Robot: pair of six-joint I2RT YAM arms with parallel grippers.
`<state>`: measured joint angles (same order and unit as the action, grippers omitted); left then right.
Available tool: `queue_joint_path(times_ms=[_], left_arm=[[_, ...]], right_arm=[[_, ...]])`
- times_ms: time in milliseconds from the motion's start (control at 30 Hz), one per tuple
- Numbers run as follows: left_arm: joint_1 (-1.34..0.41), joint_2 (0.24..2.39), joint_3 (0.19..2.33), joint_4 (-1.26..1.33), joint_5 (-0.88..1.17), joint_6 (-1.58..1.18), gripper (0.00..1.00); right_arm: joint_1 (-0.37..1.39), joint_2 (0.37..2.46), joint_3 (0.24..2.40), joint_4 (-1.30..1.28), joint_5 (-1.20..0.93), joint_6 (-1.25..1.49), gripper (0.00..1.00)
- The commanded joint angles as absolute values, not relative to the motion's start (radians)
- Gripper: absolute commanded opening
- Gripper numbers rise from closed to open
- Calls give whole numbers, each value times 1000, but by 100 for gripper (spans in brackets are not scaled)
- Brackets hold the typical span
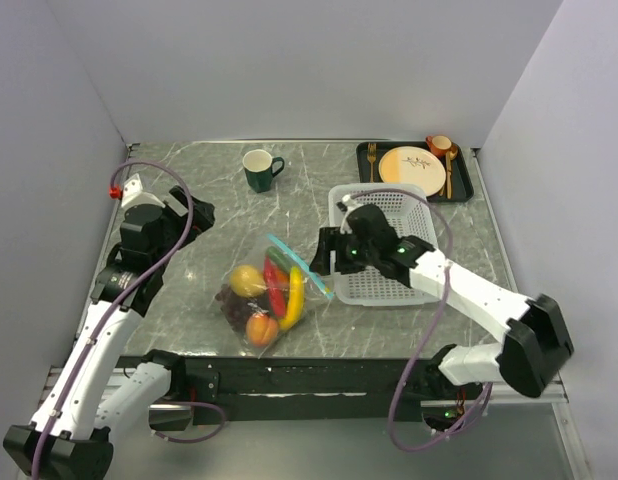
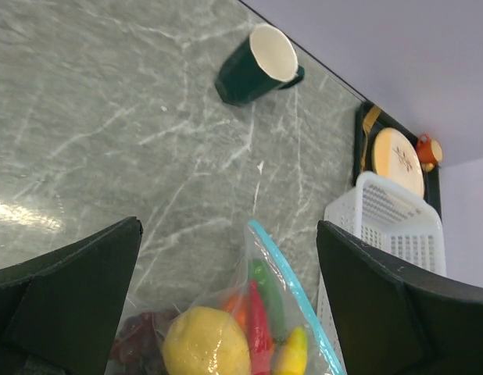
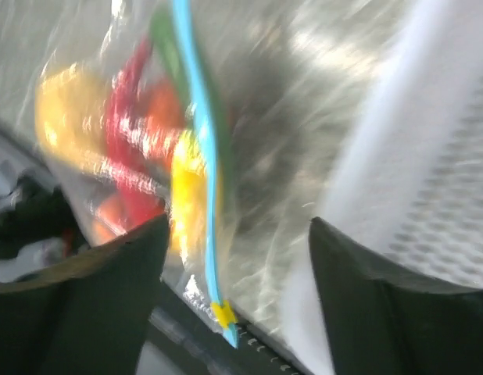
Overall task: Place the food in the zip-top bag and seal the zipper
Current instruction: Reset both arms
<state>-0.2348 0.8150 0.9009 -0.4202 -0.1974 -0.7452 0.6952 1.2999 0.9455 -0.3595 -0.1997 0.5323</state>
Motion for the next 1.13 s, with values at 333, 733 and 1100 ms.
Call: queue_joint_path(times_ms=[333,733,1100], left_arm=[[-233,876,862,-327,-106,-706,99],[-233,856,818,-295,-108,-719,99],[-233,856,836,-281,-166,-683,100]], right_arm=[[364,1072,888,-357,336,394,100],[-100,1138,801,-338,199,512,100],[-163,1120,715,-164,145,528,100]])
